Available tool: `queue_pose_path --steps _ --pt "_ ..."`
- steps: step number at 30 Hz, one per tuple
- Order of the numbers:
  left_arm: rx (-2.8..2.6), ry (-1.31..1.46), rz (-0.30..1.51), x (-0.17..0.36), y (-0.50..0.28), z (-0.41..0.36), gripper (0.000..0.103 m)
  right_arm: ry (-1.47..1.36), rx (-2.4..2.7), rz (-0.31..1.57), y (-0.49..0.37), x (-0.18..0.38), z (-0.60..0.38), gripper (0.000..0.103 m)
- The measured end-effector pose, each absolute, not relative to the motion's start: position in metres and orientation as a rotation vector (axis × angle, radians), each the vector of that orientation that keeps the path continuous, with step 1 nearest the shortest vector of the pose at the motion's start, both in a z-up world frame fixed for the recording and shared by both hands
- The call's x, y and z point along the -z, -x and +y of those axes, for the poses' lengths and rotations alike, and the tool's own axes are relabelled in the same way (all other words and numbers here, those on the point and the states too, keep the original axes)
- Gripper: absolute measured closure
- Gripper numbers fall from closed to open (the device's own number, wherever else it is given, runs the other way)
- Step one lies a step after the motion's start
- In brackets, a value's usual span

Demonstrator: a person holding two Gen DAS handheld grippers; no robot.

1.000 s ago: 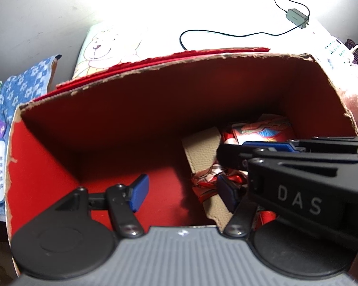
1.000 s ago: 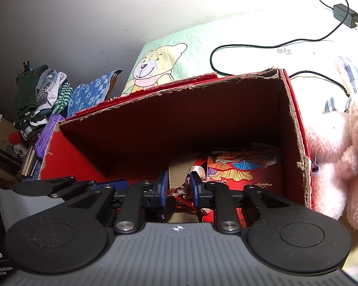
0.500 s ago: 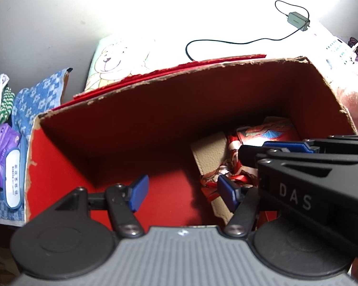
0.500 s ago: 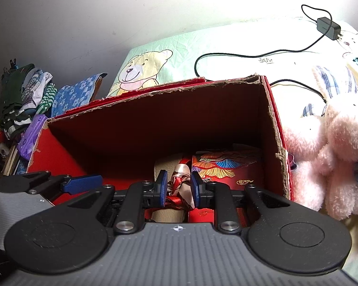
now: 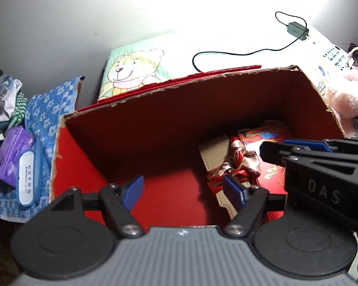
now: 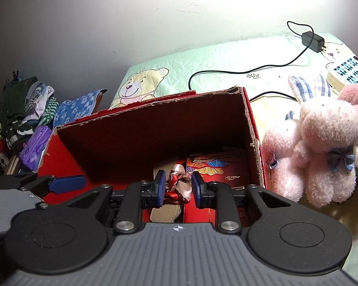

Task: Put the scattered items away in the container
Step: 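Withdraw the right gripper from the cardboard box, then move the open right gripper past the box to the brown pine cone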

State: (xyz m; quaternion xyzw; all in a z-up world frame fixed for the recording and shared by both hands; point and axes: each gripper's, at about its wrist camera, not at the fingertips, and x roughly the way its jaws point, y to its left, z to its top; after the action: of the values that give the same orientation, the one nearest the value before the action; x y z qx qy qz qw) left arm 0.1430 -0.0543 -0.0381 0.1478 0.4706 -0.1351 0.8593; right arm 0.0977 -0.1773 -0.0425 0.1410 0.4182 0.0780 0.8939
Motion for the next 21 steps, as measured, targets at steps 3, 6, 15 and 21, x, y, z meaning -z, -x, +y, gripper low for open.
queue_pose_path --steps 3,6,15,21 --pt "0.28 -0.306 0.972 0.032 -0.136 -0.051 0.023 -0.295 -0.161 0.831 -0.087 0.037 -0.177 0.077" --pt "0.277 -0.308 0.948 0.025 -0.126 -0.048 0.019 -0.276 -0.162 0.796 -0.077 0.029 -0.175 0.077" --pt "0.238 -0.312 0.903 0.01 -0.099 -0.043 0.018 -0.266 -0.181 0.748 -0.052 0.016 -0.174 0.077" --pt "0.203 -0.302 0.894 0.004 -0.083 -0.036 0.018 -0.29 -0.225 0.717 -0.038 0.009 -0.173 0.077"
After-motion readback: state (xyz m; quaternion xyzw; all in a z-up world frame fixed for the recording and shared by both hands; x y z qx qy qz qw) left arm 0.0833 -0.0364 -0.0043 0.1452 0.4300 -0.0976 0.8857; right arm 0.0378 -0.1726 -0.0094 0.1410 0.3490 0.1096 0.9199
